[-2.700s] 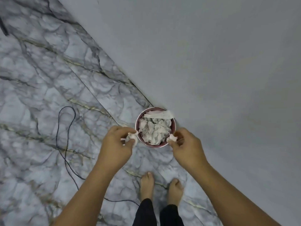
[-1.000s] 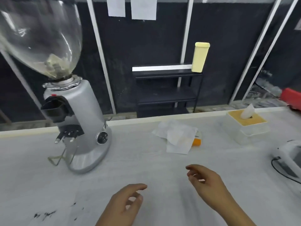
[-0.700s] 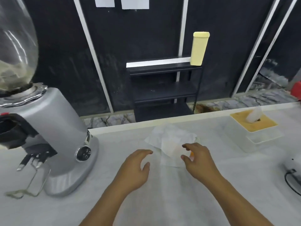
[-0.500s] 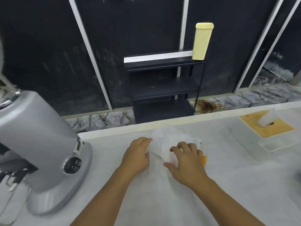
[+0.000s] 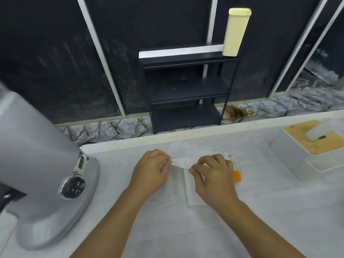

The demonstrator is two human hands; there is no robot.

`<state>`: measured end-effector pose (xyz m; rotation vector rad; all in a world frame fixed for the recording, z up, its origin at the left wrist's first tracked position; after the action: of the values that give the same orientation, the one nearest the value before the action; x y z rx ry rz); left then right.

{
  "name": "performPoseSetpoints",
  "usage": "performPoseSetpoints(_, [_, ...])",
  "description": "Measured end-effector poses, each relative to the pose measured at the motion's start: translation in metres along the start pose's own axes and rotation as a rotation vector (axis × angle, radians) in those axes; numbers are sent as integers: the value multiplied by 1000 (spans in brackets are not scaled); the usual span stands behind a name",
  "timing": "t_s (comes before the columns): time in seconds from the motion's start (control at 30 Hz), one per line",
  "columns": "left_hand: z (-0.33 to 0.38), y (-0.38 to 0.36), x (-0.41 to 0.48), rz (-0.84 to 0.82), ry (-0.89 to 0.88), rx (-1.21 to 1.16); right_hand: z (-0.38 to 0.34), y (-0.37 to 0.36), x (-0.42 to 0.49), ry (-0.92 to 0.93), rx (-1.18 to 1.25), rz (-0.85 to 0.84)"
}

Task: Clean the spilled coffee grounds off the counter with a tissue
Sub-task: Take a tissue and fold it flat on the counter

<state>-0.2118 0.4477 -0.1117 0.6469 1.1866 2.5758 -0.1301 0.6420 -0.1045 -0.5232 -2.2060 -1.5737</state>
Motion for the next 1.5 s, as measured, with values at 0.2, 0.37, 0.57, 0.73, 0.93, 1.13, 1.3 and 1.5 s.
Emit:
performPoseSetpoints(0.2, [45,63,-29,71,-7,-65,-29,61,3,78,100,106])
performPoseSetpoints(0.37, [101,130,-87,131,72,-290,-74,138,-22,147,236,177])
performPoseSetpoints(0.57, [141,179,-170,82,153,-509,-112,203,-79,81,380,122])
performPoseSetpoints(0.73, [150,184,-215,12,216,-683,-128,231,-118,-66,504,12])
performPoseSetpoints(0.93, [159,159,-248,-112,387,-702,-103,228,-139,-239,641,-266])
performPoseSetpoints(1.13, [153,96,-254,-181,473,-533,-45,189,-150,-346,633,-477])
performPoseSetpoints(1.3, [135,41,-261,-248,504,-291,-5,140,-170,-335,452,-603])
performPoseSetpoints(1.5, [129,22,-260,-197,498,-240,5,124,-183,-338,535,-573])
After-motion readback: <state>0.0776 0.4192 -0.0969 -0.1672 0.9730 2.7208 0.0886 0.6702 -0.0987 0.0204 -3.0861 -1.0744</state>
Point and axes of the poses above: each hand's wrist, its own x-axis towards the middle knuckle, its own y-axis out of the back of the hand, z = x × y, the point moved 1 cm from there along x, towards the middle knuckle, and after that the axes turned 3 degrees about -x, right-handed, at the moved point
